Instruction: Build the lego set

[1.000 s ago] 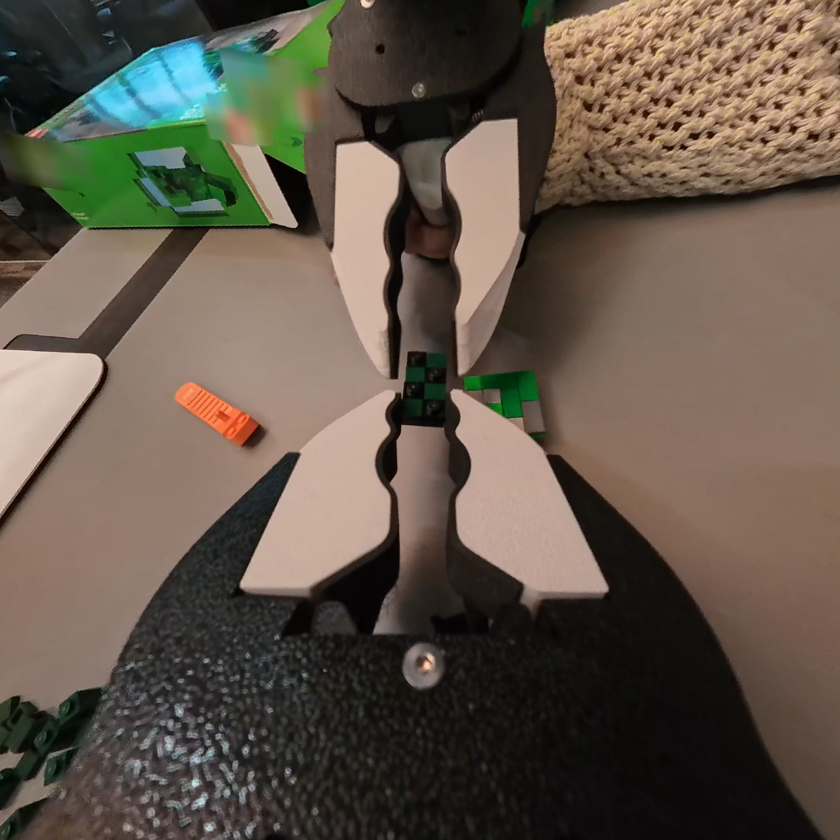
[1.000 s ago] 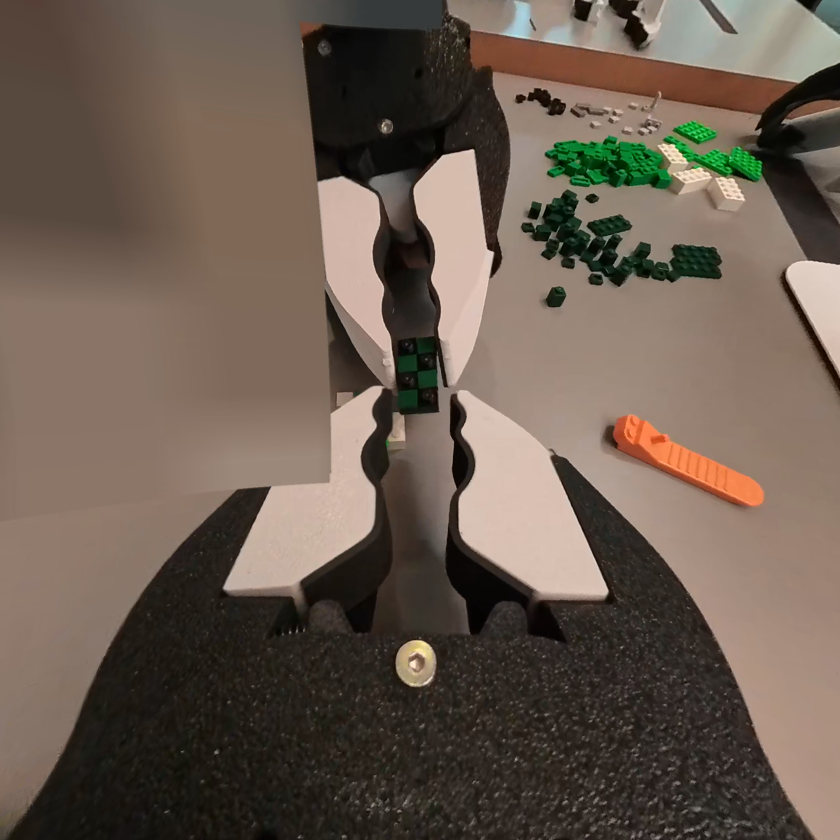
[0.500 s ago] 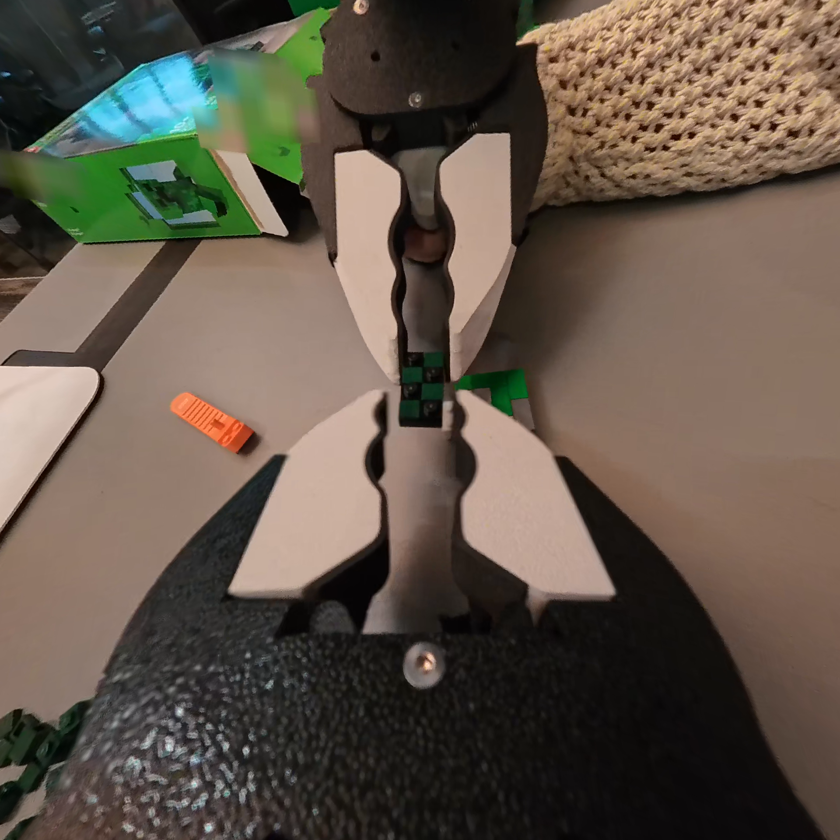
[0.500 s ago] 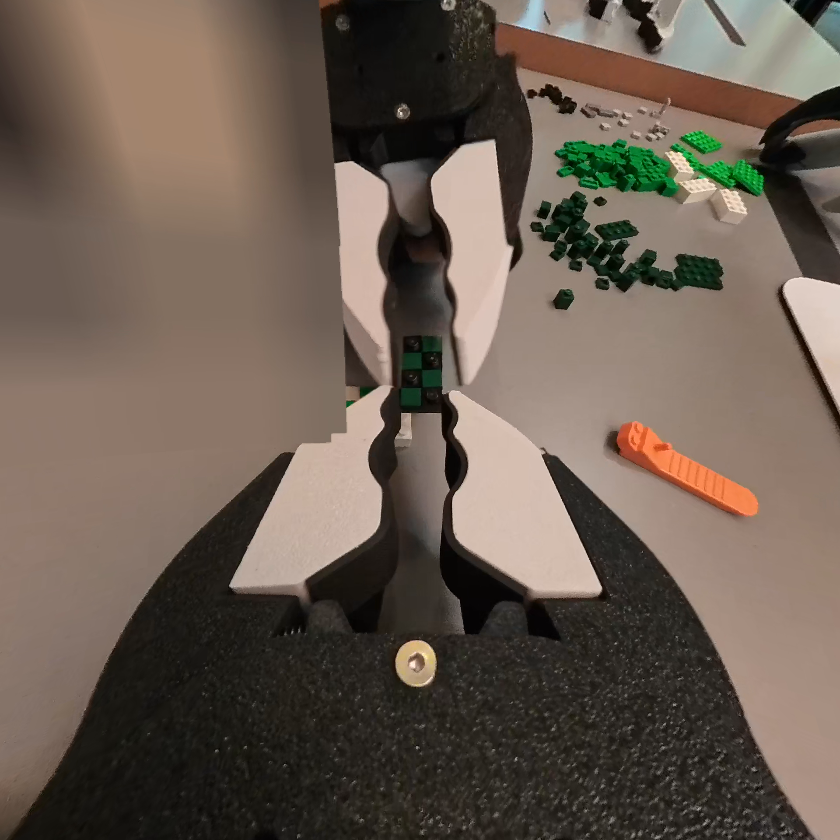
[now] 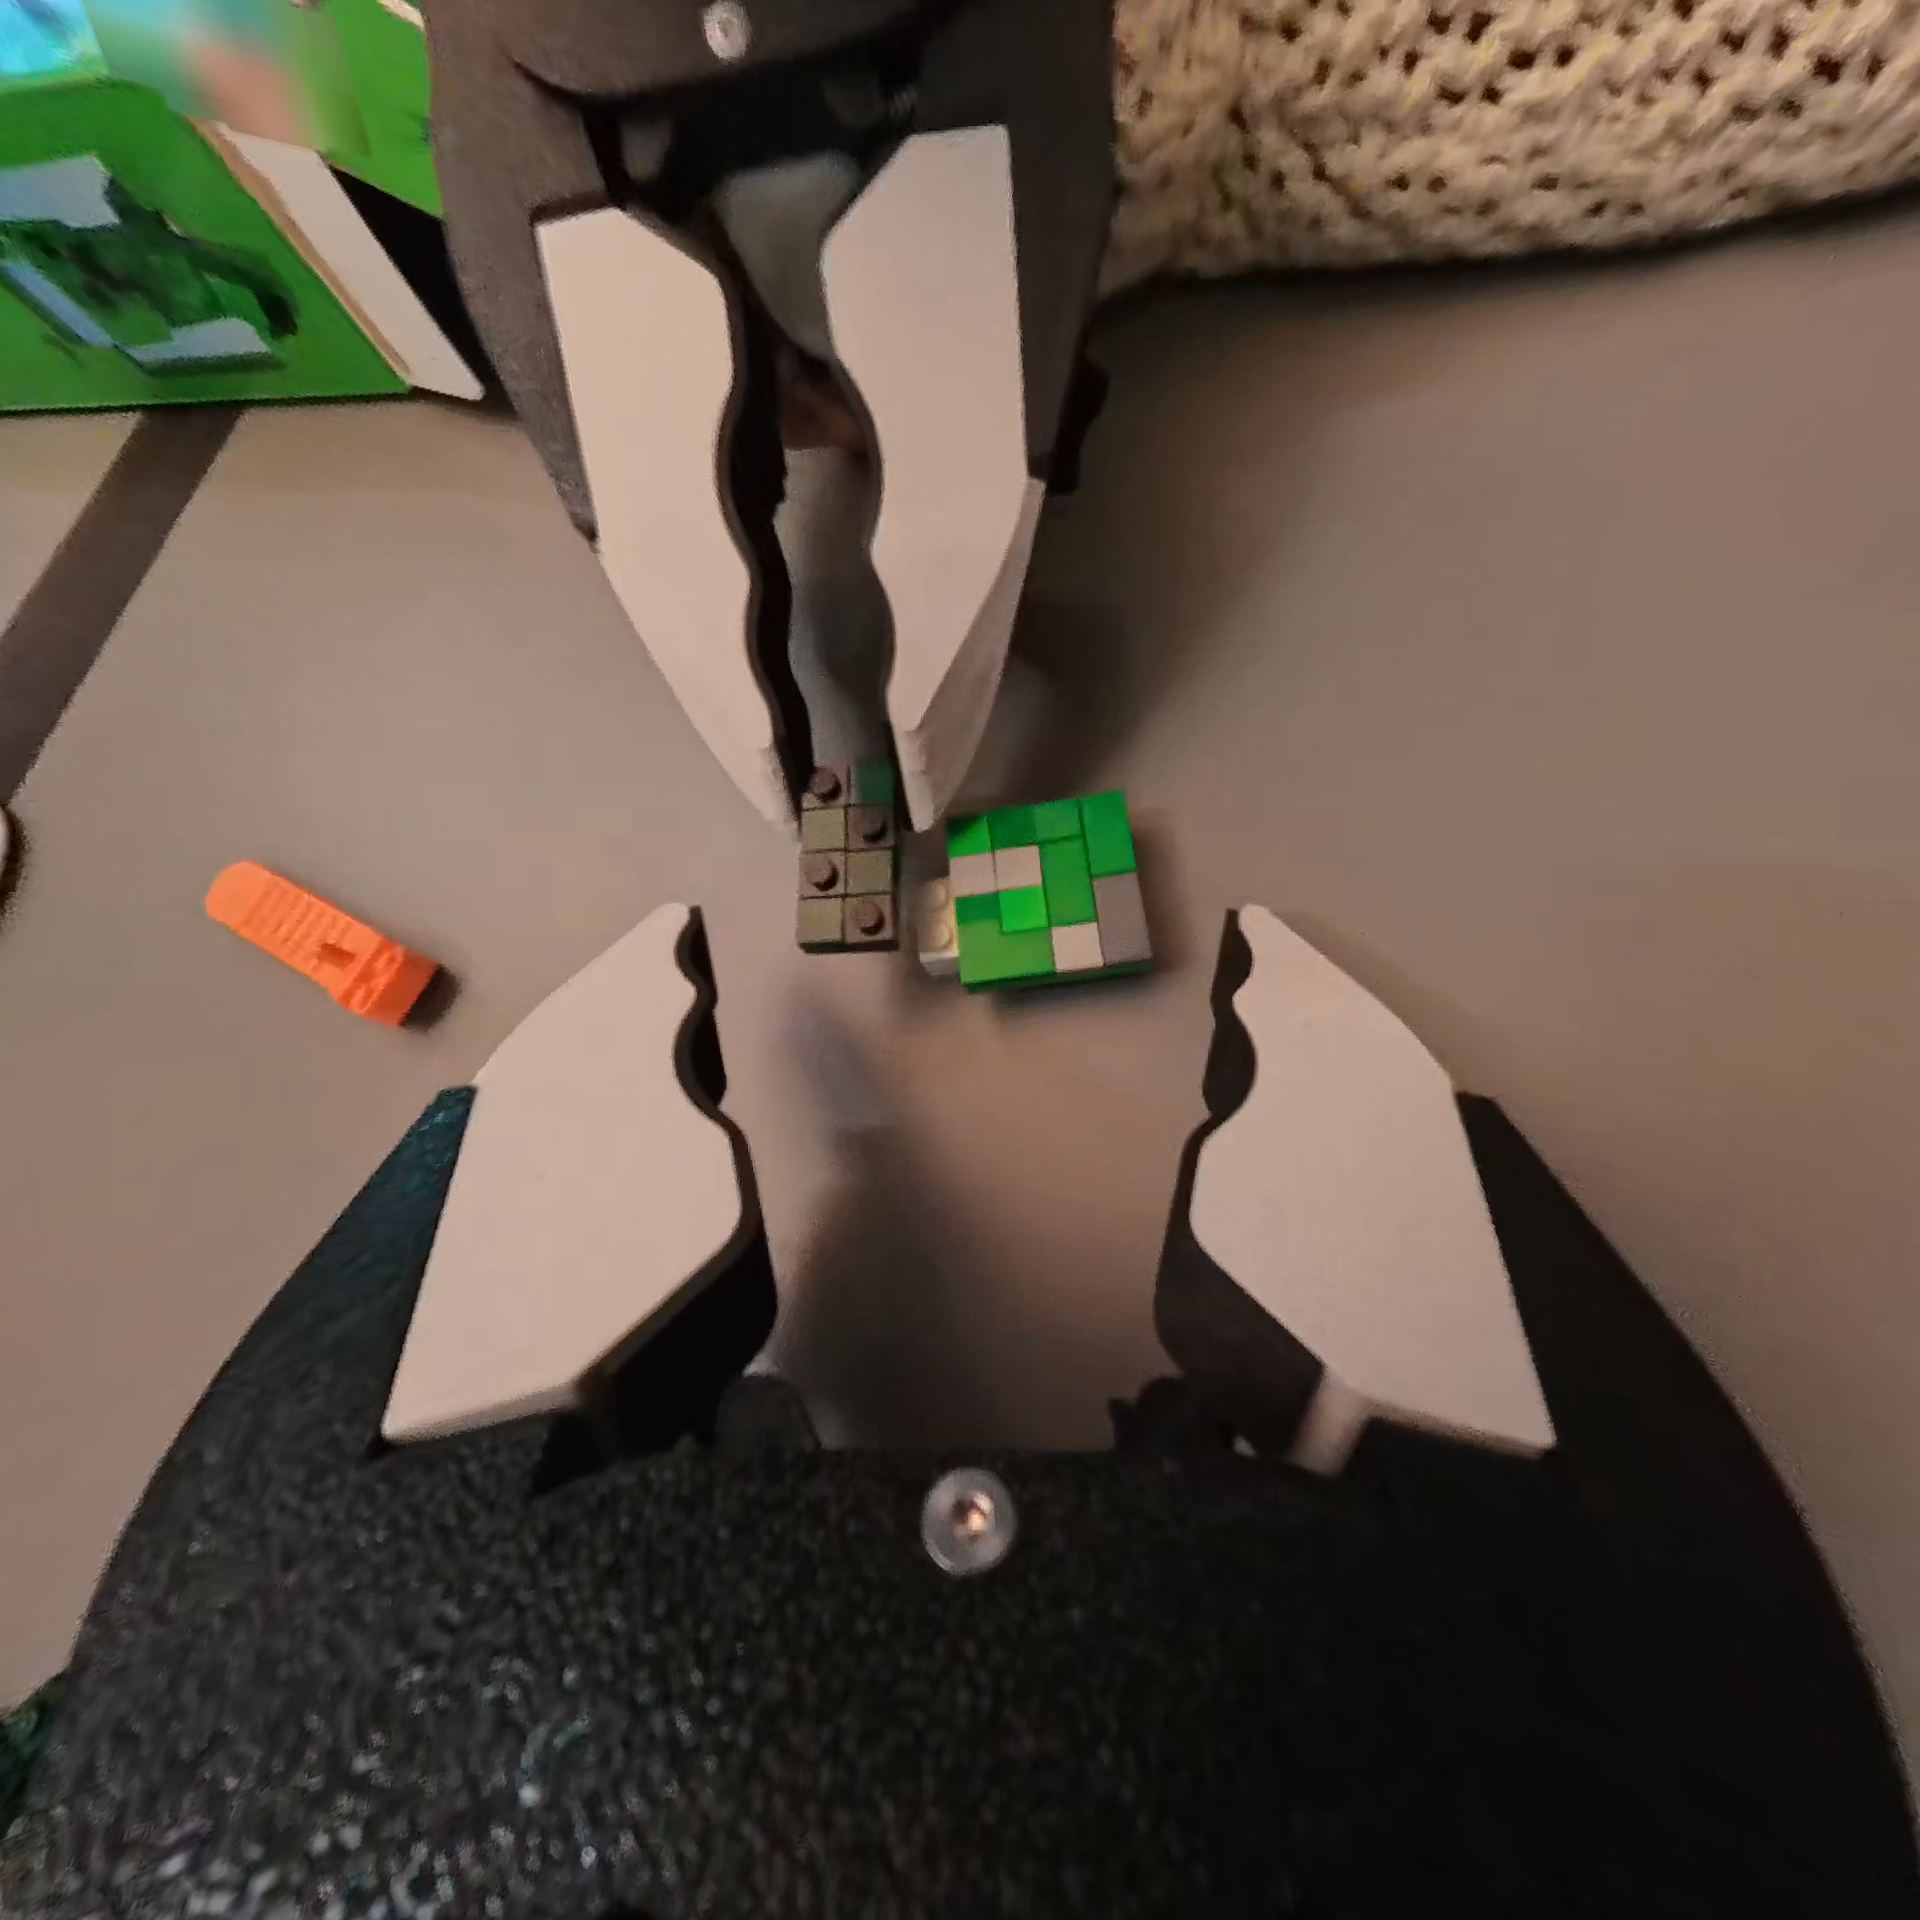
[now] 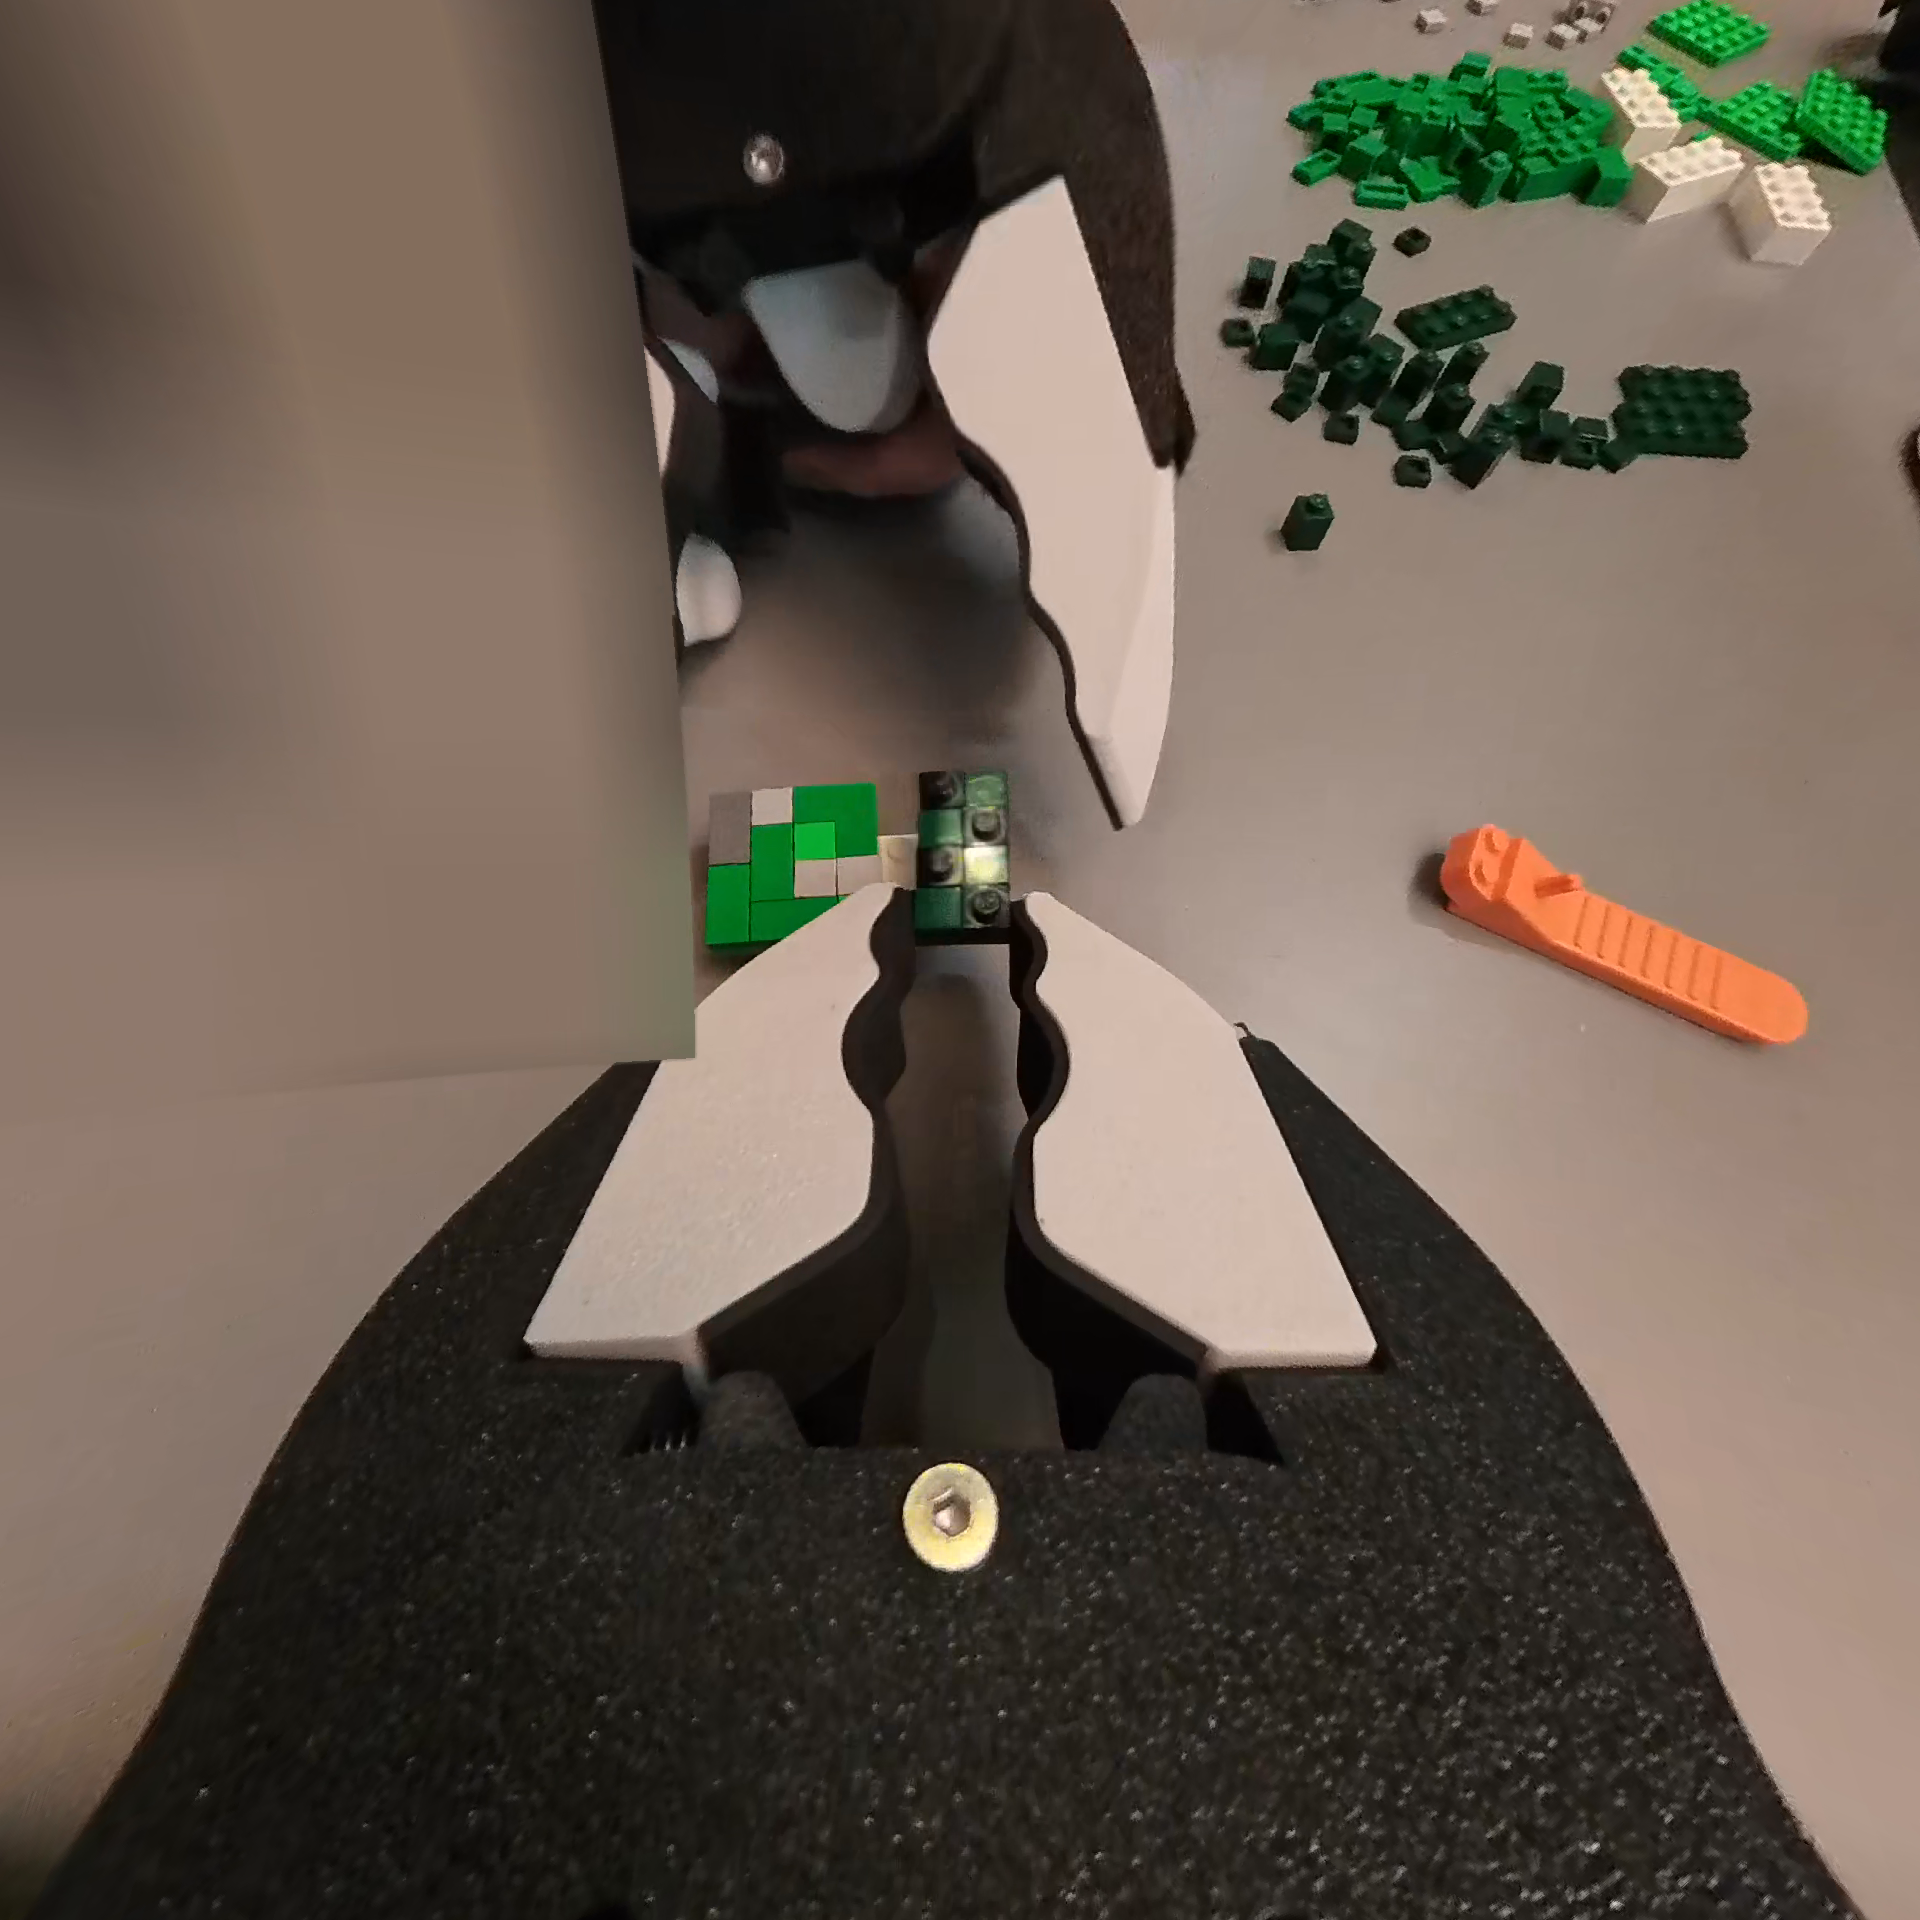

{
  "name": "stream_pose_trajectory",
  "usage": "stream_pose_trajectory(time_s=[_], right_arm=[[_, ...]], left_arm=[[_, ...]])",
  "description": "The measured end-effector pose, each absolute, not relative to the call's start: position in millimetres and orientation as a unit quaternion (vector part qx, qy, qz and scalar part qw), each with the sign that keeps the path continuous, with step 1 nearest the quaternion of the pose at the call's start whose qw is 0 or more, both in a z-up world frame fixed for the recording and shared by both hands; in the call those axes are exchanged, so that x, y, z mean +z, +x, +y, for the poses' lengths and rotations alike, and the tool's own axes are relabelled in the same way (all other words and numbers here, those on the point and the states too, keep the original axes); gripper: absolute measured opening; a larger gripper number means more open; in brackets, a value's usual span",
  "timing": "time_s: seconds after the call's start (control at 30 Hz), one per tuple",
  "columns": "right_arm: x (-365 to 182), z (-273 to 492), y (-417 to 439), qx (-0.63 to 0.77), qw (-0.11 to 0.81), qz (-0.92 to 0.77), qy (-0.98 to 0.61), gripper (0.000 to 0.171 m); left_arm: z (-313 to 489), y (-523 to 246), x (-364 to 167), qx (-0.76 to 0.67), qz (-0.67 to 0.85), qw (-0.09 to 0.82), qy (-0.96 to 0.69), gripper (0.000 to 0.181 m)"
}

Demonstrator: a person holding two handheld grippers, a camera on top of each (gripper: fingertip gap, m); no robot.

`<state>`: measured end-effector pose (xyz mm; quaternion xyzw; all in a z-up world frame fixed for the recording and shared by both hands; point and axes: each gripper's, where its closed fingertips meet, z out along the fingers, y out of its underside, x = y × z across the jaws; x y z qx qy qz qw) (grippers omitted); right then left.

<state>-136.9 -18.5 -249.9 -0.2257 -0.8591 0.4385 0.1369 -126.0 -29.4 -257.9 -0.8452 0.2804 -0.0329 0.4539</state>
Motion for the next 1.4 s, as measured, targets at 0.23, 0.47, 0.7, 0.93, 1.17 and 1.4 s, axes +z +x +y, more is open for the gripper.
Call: stream_pose_trajectory(time_s=[0.23,0.47,0.7,0.93,1.17,1.4], right_arm=[[-253.3,-15.1,-138.7,0.427,0.139,-0.862,-0.237,0.017],[-259.2,-4.5,-145.5,0.391,0.18,-0.855,-0.291,0.017],[-258.0,9.5,-145.0,0.347,0.268,-0.82,-0.369,0.017],[-242.7,25.9,-137.4,0.319,0.374,-0.736,-0.466,0.017],[-239.6,14.7,-127.9,0.304,0.397,-0.705,-0.503,0.017],[-237.3,20.3,-128.9,0.306,0.401,-0.684,-0.527,0.017]], left_arm=[[-24.2,-133.5,-257.1,-0.005,0.255,0.458,-0.851,0.084],[-26.5,-157.4,-251.4,0.027,0.186,0.475,-0.86,0.083],[-26.8,-146.0,-251.6,0.048,0.108,0.469,-0.875,0.1],[-20.6,-147.2,-255.4,0.043,0.02,0.453,-0.89,0.111],[-20.8,-136.9,-259.4,0.027,-0.01,0.441,-0.897,0.084],[-21.9,-131.0,-267.5,0.023,0.003,0.416,-0.909,0.067]])
